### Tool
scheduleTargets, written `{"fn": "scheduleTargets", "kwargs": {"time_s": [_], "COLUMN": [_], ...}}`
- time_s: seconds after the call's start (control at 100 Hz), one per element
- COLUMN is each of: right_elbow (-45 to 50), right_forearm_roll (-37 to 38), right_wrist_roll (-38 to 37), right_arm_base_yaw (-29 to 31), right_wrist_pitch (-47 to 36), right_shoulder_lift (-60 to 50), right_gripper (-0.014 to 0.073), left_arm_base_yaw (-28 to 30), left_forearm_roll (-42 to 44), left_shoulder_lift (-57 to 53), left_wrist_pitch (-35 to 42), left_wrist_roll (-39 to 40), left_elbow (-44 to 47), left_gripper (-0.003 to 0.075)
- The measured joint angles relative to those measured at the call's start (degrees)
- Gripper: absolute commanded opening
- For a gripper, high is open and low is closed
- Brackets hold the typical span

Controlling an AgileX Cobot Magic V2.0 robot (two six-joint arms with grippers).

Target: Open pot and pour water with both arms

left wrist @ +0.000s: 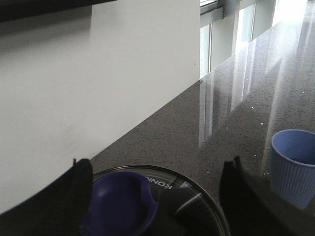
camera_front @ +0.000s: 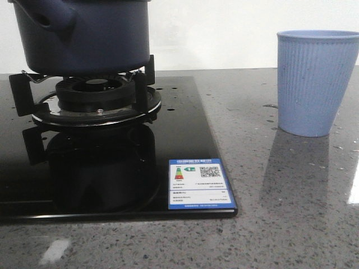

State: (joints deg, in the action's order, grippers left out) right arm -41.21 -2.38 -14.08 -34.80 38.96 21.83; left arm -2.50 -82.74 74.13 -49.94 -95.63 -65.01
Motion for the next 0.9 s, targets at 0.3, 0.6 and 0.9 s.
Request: {"fn": "scheduleTargets", "kwargs": {"time_s": [0.3,0.6,0.9], "right_elbow": [0.0,0.0,0.0], "right_forearm_roll": [0.0,0.13,0.13], "right_wrist_roll": [0.0,0.0,0.0], "right_arm_base_yaw": [0.0,0.0,0.0], "right_wrist_pitch": [0.46,1.06,3.2], "right_shoulder_lift": [0.0,0.0,0.0], "right_gripper": [0.0549,0.0549,0.0549], "left_arm_base_yaw": [-1.35,-1.35,-4.19], "left_forearm_roll": [-5.16,-10.48,-11.35], "left_shoulder_lift": [5.78,11.44,14.49], "left_wrist_pitch": [2.03,1.93,1.58], "left_wrist_roll": [-9.14,-12.37,-13.08], "left_elbow": [0.0,0.0,-0.04], "left_gripper": [0.058,0.0579,0.0559]}}
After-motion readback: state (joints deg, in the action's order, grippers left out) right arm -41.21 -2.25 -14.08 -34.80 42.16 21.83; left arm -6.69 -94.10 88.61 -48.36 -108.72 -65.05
